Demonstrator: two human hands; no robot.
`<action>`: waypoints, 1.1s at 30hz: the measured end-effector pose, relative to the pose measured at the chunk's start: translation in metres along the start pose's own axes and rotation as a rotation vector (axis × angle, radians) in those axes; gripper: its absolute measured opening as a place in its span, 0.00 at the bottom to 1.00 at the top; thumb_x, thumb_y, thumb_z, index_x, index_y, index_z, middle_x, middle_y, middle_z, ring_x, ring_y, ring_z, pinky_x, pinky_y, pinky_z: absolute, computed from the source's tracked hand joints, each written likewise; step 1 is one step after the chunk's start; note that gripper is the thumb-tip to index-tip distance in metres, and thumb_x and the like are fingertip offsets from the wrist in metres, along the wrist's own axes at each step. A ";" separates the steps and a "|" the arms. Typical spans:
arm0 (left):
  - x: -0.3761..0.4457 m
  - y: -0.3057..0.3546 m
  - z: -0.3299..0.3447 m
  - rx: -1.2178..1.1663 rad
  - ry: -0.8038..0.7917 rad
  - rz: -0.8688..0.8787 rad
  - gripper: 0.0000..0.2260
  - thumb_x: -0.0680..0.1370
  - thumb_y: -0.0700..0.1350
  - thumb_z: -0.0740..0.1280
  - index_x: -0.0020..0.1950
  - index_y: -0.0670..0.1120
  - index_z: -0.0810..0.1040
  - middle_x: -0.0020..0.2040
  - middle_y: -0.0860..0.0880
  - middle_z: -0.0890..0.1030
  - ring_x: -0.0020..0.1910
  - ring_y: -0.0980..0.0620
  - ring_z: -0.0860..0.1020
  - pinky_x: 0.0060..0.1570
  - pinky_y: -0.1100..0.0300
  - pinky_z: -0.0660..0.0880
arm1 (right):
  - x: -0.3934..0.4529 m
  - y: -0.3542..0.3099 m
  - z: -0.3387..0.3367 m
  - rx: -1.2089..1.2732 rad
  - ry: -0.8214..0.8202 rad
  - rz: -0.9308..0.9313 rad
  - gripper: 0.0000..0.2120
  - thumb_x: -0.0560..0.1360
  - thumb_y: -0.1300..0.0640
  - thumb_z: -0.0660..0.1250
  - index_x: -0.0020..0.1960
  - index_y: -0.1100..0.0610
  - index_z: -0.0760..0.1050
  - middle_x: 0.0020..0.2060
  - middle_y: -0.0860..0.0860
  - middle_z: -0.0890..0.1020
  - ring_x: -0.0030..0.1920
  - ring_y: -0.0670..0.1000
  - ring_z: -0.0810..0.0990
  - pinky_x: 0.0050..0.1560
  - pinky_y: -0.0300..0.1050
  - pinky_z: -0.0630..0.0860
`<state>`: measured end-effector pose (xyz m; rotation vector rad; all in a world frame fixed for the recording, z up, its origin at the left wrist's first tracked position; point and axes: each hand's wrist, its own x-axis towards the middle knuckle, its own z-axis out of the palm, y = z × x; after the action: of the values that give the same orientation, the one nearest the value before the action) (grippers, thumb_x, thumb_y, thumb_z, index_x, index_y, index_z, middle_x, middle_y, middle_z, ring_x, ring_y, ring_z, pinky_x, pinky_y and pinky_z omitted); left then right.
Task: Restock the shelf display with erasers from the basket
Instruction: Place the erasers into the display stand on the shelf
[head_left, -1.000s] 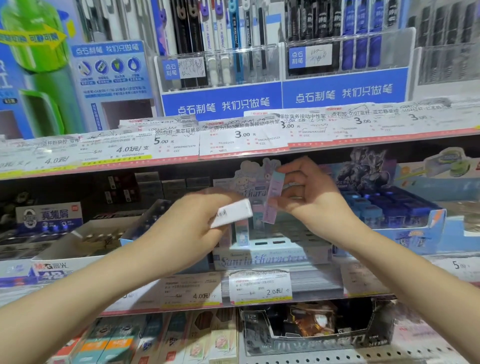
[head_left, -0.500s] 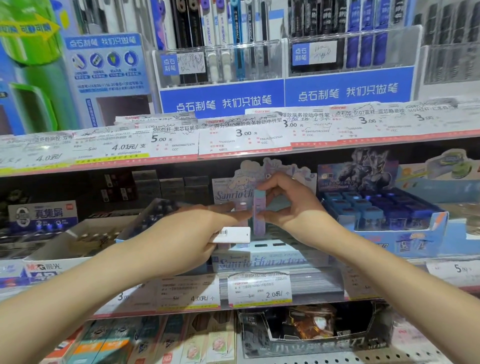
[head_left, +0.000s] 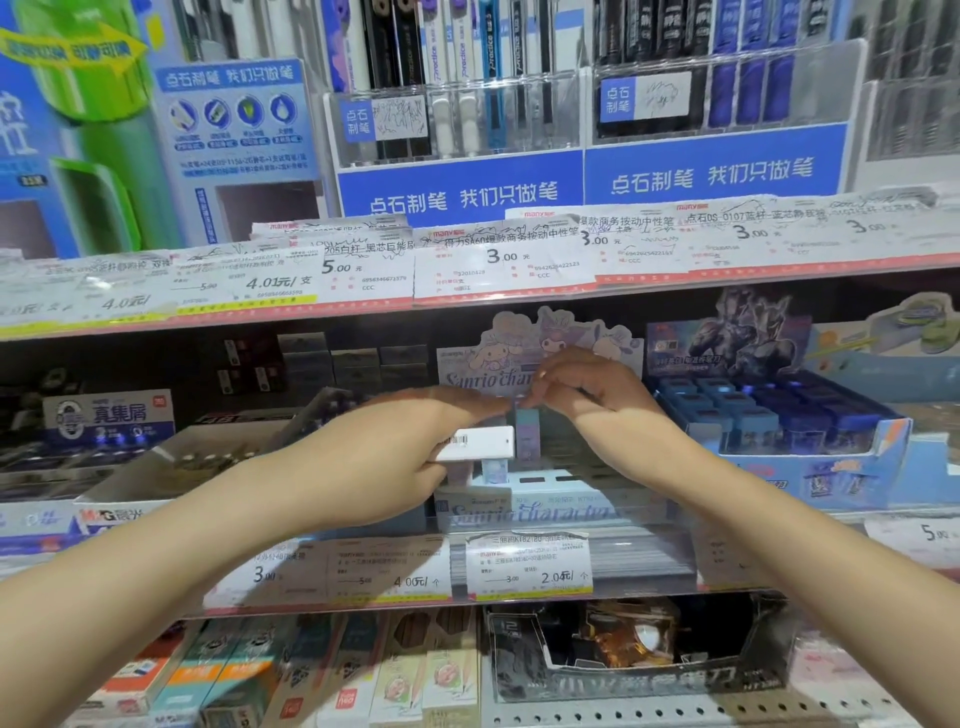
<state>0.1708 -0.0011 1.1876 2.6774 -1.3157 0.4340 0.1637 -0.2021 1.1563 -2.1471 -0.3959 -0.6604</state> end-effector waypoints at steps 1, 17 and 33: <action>-0.001 -0.001 0.000 0.015 0.050 0.012 0.23 0.74 0.37 0.60 0.58 0.65 0.69 0.46 0.54 0.77 0.39 0.52 0.71 0.34 0.66 0.67 | -0.003 -0.001 -0.001 -0.005 0.004 -0.007 0.10 0.75 0.64 0.60 0.47 0.59 0.80 0.48 0.52 0.79 0.51 0.50 0.76 0.49 0.29 0.69; -0.005 0.014 0.005 -0.851 -0.361 -0.021 0.03 0.74 0.48 0.63 0.44 0.56 0.71 0.32 0.63 0.75 0.33 0.68 0.73 0.38 0.71 0.68 | -0.050 -0.058 -0.008 0.276 -0.160 -0.050 0.05 0.69 0.67 0.69 0.42 0.59 0.79 0.35 0.54 0.80 0.34 0.49 0.76 0.41 0.48 0.76; -0.018 0.021 0.001 -1.536 -0.311 -0.220 0.12 0.72 0.45 0.67 0.50 0.39 0.77 0.35 0.49 0.83 0.34 0.54 0.81 0.33 0.64 0.76 | -0.034 -0.048 -0.020 0.601 -0.107 0.034 0.08 0.69 0.66 0.69 0.44 0.55 0.75 0.33 0.48 0.81 0.31 0.43 0.78 0.33 0.31 0.73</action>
<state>0.1437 -0.0006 1.1810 1.4836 -0.7538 -0.7619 0.1064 -0.1911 1.1775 -1.6121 -0.5363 -0.3460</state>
